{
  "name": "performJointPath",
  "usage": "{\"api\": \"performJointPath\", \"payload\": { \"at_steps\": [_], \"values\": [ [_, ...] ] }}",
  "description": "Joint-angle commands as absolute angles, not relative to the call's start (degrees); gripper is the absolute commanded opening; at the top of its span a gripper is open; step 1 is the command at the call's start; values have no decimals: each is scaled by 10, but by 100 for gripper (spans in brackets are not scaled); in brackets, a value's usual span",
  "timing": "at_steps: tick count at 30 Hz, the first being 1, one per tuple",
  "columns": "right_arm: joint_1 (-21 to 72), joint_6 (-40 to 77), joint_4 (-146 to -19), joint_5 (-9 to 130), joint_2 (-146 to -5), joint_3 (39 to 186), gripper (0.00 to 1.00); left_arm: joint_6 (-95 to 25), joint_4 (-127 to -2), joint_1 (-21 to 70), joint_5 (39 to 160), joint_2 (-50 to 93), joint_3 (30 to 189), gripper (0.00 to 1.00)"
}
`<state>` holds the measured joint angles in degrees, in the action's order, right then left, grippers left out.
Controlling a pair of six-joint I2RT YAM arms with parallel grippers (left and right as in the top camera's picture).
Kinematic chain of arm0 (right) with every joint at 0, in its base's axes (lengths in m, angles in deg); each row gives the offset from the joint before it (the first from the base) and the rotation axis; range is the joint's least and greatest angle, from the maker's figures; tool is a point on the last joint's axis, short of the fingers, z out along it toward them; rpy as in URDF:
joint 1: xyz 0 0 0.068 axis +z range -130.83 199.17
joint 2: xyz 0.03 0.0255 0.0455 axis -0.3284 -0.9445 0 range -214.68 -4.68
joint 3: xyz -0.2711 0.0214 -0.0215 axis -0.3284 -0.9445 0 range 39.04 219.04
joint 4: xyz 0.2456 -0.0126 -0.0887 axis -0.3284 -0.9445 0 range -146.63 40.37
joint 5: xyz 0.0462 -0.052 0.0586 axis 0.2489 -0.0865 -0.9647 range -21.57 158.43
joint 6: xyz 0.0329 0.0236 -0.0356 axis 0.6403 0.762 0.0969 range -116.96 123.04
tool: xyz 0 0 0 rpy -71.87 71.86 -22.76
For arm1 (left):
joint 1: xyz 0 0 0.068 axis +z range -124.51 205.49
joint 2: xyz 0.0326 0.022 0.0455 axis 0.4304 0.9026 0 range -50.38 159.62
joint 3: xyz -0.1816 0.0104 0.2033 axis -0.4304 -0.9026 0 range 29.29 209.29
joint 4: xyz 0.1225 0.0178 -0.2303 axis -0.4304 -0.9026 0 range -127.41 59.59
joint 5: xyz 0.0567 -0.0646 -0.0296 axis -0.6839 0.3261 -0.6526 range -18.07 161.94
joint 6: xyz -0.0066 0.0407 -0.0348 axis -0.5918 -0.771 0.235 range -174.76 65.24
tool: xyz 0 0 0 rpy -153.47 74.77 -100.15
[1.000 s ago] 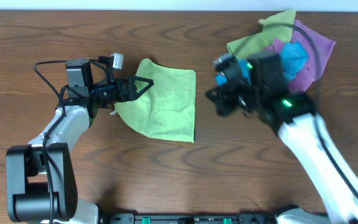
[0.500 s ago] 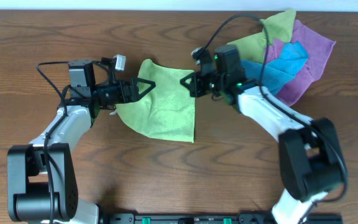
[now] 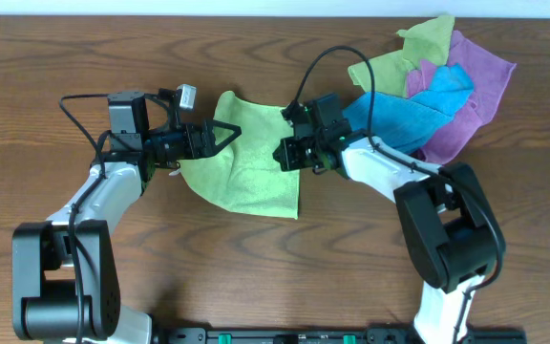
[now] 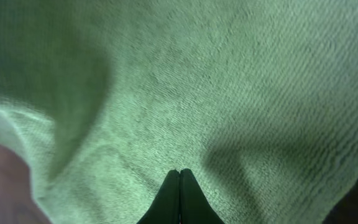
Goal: Fold the cloth
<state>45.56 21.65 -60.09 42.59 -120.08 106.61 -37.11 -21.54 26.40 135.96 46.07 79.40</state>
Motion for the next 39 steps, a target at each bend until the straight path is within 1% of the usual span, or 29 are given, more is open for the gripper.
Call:
{"api": "performJointPath", "payload": {
  "at_steps": [1, 6, 14, 18, 25, 34, 38, 39],
  "values": [
    [469, 208, -607, 469, -1207, 1072, 1, -384, -216, 262, 1358, 460, 798, 91],
    [470, 208, -643, 486, -1222, 1073, 1, -380, -216, 262, 1358, 460, 798, 92],
    [466, 216, -797, 590, -1222, 1081, 1, -380, -216, 262, 1358, 460, 798, 92],
    [465, 228, -855, 646, -1222, 1082, 1, -380, -216, 262, 1355, 460, 798, 92],
    [464, 263, -928, 696, -1222, 1083, 1, -380, -213, 262, 1336, 460, 798, 92],
    [463, 298, -982, 706, -1222, 1084, 1, -380, -210, 262, 1307, 460, 798, 92],
    [463, 304, -1003, 696, -1222, 1084, 1, -380, -232, 262, 1243, 460, 798, 92],
    [463, 305, -1007, 694, -1222, 1084, 1, -380, -233, 262, 1228, 460, 798, 94]
  ]
}}
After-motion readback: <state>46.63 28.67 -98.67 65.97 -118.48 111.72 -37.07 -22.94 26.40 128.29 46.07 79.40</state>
